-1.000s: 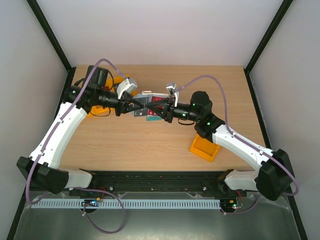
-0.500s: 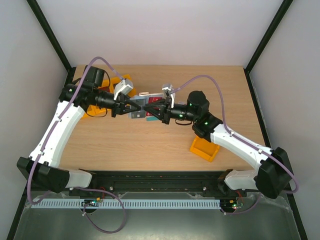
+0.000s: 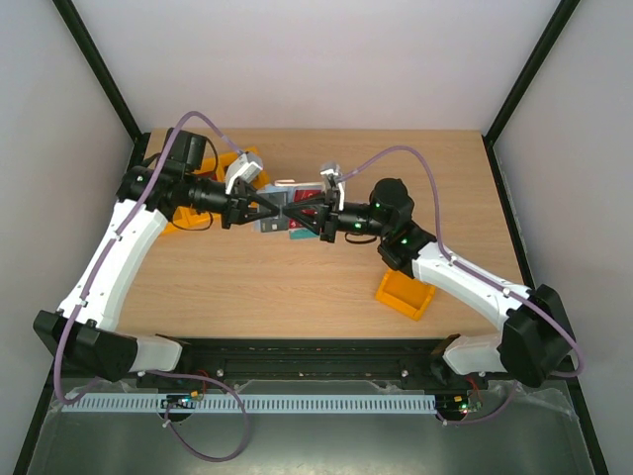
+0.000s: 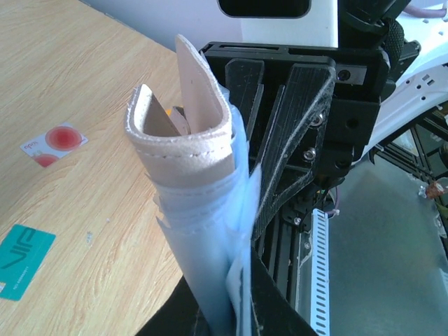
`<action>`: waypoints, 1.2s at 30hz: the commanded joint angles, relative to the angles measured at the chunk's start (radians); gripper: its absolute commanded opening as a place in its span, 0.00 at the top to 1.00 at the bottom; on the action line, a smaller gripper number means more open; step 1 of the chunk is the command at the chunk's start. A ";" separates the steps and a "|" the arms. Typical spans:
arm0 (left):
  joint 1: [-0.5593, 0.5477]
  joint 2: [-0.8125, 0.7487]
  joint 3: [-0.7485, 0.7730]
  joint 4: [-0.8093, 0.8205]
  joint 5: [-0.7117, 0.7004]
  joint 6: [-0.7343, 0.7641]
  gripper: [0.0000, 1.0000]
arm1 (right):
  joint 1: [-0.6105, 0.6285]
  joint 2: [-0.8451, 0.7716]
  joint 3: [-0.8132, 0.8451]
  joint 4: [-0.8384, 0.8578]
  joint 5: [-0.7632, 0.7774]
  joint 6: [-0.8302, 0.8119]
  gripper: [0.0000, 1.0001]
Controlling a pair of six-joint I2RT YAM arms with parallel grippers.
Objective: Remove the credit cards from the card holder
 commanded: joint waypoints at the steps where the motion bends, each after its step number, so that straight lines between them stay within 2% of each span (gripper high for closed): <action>1: -0.026 0.005 -0.022 0.114 -0.027 -0.079 0.98 | 0.034 0.000 -0.016 0.157 -0.130 0.028 0.93; 7: -0.026 0.007 -0.027 0.120 -0.027 -0.087 0.98 | 0.049 0.005 -0.008 0.120 -0.153 -0.012 0.91; 11: -0.026 0.006 -0.037 0.123 -0.016 -0.090 0.98 | 0.050 0.015 -0.007 0.130 -0.161 -0.009 0.78; 12: -0.027 0.006 -0.040 0.125 -0.018 -0.093 0.98 | 0.050 0.019 -0.005 0.132 -0.166 -0.006 0.78; 15: -0.025 0.007 -0.042 0.133 -0.025 -0.102 0.98 | 0.051 0.023 0.005 0.124 -0.171 -0.004 0.97; 16: -0.025 0.006 -0.043 0.136 -0.028 -0.107 0.98 | 0.050 0.022 0.007 0.121 -0.172 -0.007 0.98; 20: -0.025 0.006 -0.047 0.135 -0.017 -0.114 0.96 | 0.045 0.003 -0.004 0.115 -0.135 -0.012 0.98; 23: -0.022 0.002 -0.057 0.102 0.037 -0.075 0.84 | 0.020 -0.023 -0.030 0.123 -0.105 0.003 0.98; 27: -0.011 -0.002 -0.071 0.091 0.090 -0.073 0.76 | -0.016 -0.055 -0.055 0.130 -0.078 0.023 0.98; 33: 0.004 -0.006 -0.068 0.050 0.126 -0.027 0.68 | -0.065 -0.093 -0.078 0.108 -0.075 0.032 0.98; 36: 0.009 -0.009 -0.075 0.048 0.128 -0.020 0.68 | -0.073 -0.103 -0.074 0.078 -0.092 0.021 0.98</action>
